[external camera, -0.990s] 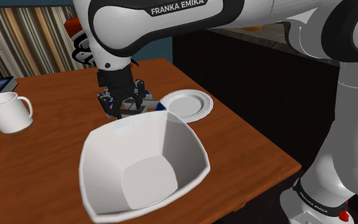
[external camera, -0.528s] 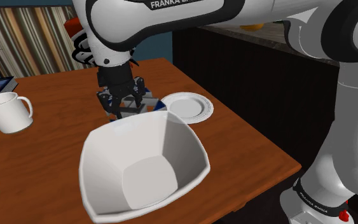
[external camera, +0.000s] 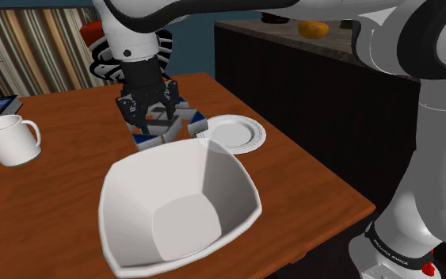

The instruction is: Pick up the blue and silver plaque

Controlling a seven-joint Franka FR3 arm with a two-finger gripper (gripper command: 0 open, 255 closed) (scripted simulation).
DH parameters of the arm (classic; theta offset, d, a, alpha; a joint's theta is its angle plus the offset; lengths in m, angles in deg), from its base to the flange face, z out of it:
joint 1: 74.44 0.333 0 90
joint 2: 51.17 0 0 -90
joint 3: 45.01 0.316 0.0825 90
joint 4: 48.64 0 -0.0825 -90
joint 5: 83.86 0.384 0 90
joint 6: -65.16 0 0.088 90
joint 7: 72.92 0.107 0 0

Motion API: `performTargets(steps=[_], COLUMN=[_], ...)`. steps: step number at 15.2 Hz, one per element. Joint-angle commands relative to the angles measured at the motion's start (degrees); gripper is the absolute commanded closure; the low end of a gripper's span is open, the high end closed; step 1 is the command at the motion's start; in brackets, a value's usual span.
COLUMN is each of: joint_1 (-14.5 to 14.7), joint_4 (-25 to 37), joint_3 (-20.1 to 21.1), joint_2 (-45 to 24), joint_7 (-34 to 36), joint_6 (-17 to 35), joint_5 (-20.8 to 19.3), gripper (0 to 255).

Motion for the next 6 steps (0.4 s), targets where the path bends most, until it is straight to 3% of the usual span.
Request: performTargets(steps=[1,6], joint_1=[0.47,1.13], joint_4=[2.54,6.38], joint_3=[0.04,0.03], joint_2=[-0.55,-1.46], joint_7=[0.1,0.1], joint_6=[-1.89,-4.85], joint_5=[-0.25,-0.62], gripper=[255,255])
